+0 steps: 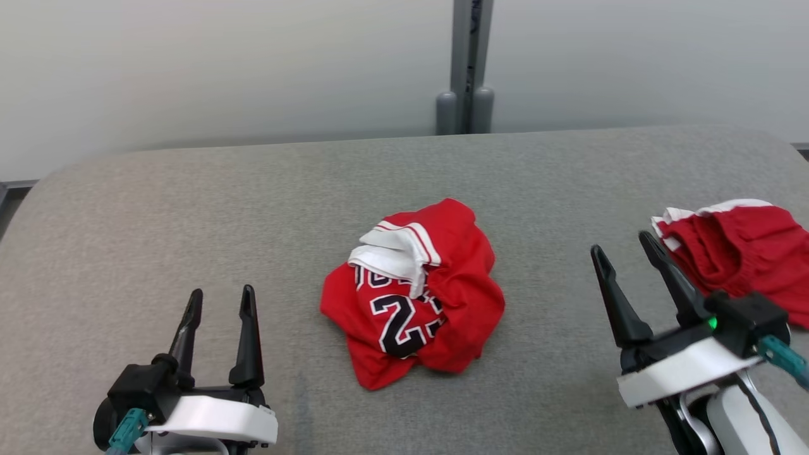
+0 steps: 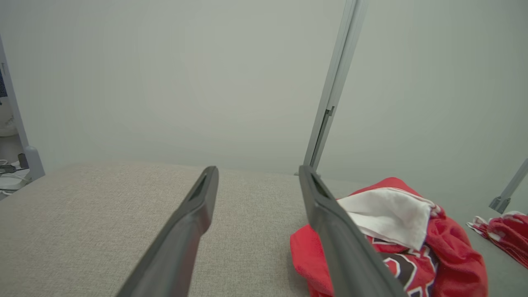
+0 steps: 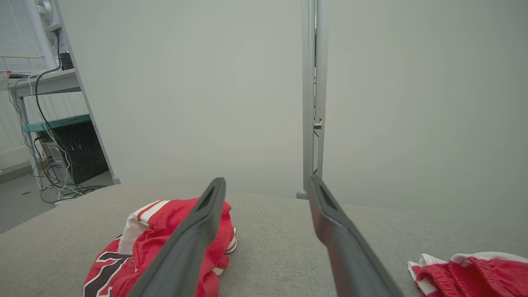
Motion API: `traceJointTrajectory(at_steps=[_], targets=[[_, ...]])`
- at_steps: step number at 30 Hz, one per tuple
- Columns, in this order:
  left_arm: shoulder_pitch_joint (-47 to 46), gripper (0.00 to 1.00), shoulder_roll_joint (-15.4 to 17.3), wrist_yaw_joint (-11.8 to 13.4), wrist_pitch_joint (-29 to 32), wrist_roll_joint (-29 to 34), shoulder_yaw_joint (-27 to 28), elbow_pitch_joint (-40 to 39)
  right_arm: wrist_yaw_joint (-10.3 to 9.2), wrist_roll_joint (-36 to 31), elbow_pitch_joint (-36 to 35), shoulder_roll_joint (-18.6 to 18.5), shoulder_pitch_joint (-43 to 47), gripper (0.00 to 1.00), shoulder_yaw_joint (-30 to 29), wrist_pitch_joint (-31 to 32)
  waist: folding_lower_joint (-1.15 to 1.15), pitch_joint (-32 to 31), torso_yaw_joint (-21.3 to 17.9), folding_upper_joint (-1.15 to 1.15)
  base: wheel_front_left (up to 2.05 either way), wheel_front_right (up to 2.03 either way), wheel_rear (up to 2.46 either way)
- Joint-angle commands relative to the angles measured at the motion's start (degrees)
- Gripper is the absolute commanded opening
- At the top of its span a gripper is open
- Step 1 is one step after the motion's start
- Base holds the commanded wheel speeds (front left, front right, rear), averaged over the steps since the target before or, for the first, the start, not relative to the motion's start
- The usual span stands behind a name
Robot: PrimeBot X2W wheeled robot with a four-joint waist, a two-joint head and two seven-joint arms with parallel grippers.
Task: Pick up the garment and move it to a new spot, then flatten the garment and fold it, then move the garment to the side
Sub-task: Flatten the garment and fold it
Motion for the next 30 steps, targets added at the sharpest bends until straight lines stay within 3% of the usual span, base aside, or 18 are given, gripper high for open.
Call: traceJointTrajectory(at_steps=[1, 7, 17, 22, 27, 28, 29, 30], targets=[[-0.8, 1.00, 0.1, -0.2, -0.1, -0.7, -0.4, 0.5, 0.01, 0.9, 1.0, -1.4, -3.0, 1.00, 2.4, -0.1, 0.00, -0.6, 2.6, 0.00, 0.00, 0.00, 0.00], [-0.6, 1.00, 0.1, 0.7, -0.1, -3.2, -2.3, 0.9, 0.01, 4.4, 4.9, -2.9, -10.8, 1.00, 9.9, 5.4, 0.00, -1.0, 7.3, 0.00, 0.00, 0.00, 0.00], [-1.2, 1.00, 0.1, 1.9, -0.1, -5.0, -4.7, 0.9, 0.01, 9.9, 18.8, -0.8, -23.9, 1.00, 19.3, 21.0, 0.00, -0.1, 15.1, 0.00, 0.00, 0.00, 0.00], [-1.4, 1.00, 0.1, 2.1, -0.1, -5.3, -5.0, 0.8, 0.00, 8.6, 28.1, 1.3, -28.9, 1.00, 19.9, 31.3, 0.00, 0.4, 16.7, 0.00, 0.00, 0.00, 0.00], [-1.3, 1.00, 0.1, 2.4, -0.1, -5.3, -4.9, 0.7, 0.00, 6.8, 33.4, 3.2, -30.2, 1.00, 17.1, 36.0, 0.00, 0.5, 16.8, 0.00, 0.00, 0.00, 0.00], [-1.3, 1.00, 0.1, 2.4, -0.1, -5.3, -4.8, 0.7, 0.00, 6.4, 33.5, 3.6, -30.1, 0.44, 17.1, 35.9, 0.00, 0.5, 16.7, 0.00, 0.00, 0.00, 0.00], [-1.2, 1.00, 0.1, 2.5, -0.1, -5.2, -4.7, 0.6, 0.00, 6.1, 33.4, 3.8, -30.0, 0.07, 17.1, 35.8, 0.00, 0.6, 16.5, 0.00, 0.00, 0.00, 0.00], [-1.2, 1.00, 0.1, 2.5, -0.1, -5.1, -4.6, 0.6, 0.01, 5.7, 33.3, 3.7, -29.9, 0.00, 16.9, 35.3, 0.00, 0.7, 16.2, 0.00, 0.00, 0.00, 0.00]])
